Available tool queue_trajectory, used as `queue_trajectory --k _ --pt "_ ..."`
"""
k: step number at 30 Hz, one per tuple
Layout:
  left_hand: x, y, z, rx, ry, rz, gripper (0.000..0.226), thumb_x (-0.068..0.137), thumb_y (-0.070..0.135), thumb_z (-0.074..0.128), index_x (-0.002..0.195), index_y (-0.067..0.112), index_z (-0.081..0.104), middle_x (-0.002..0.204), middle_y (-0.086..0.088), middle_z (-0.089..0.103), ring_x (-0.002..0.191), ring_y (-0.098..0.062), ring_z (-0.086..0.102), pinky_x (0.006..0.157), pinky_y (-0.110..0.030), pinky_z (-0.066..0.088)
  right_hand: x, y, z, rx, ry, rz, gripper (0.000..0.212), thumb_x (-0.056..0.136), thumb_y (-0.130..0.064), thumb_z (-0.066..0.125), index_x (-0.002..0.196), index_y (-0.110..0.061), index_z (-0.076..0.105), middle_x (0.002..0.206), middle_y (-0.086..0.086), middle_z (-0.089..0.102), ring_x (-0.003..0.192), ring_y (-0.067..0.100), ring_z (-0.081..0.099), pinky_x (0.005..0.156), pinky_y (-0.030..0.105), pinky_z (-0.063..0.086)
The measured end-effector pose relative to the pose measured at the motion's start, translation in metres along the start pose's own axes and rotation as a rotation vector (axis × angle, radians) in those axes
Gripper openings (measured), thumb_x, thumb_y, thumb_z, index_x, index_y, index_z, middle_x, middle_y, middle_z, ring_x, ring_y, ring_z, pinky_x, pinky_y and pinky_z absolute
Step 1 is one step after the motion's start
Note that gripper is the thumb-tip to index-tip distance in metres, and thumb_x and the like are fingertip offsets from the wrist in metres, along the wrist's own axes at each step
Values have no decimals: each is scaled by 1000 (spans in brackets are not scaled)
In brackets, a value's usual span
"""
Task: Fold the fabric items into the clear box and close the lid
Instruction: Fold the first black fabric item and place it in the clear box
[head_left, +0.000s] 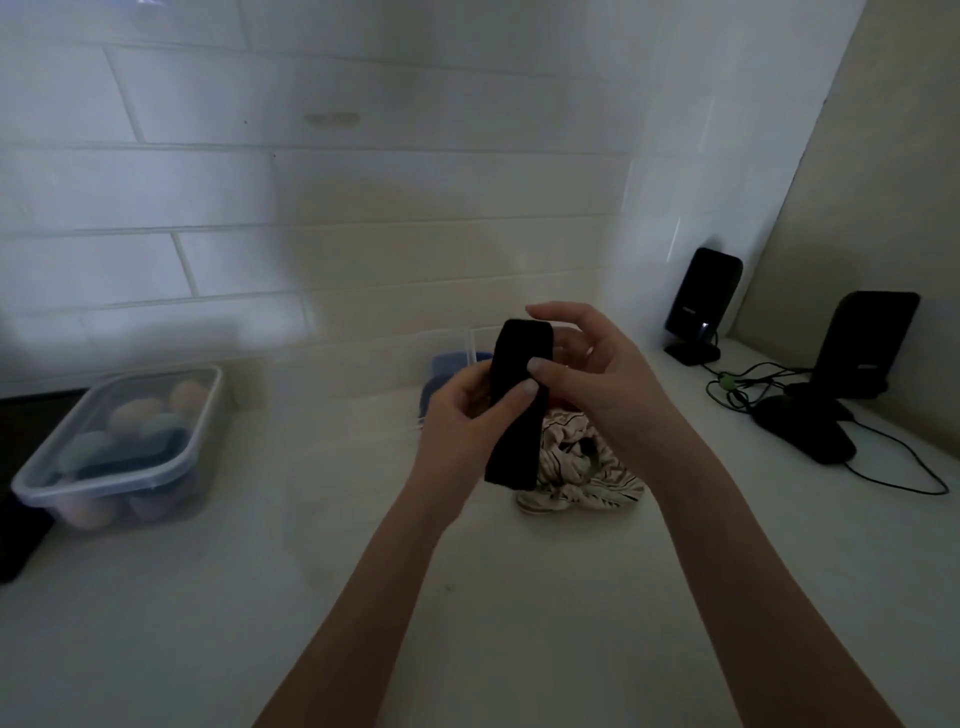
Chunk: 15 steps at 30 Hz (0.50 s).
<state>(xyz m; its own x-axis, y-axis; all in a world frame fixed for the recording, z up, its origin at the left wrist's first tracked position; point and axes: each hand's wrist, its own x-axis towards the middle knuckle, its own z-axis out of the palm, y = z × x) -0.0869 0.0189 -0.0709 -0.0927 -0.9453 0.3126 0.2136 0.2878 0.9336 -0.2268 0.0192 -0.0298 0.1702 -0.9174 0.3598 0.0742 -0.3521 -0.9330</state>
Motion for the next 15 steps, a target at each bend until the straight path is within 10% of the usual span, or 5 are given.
queue_trajectory --k 11,15 --pt "-4 -3 -2 -95 -147 -173 18 96 19 44 98 19 62 76 3 68 69 -17 63 63 -27 51 4 7 8 -312 227 93 53 75 -34 75 122 -28 50 86 -5 49 76 5 53 72 19 50" --pt "-9 -3 0 -107 -257 -208 31 94 9 46 122 18 54 100 2 71 92 -16 67 79 -30 56 1 11 16 -210 49 207 13 83 -26 70 93 -19 70 82 0 72 76 11 70 63 19 53"
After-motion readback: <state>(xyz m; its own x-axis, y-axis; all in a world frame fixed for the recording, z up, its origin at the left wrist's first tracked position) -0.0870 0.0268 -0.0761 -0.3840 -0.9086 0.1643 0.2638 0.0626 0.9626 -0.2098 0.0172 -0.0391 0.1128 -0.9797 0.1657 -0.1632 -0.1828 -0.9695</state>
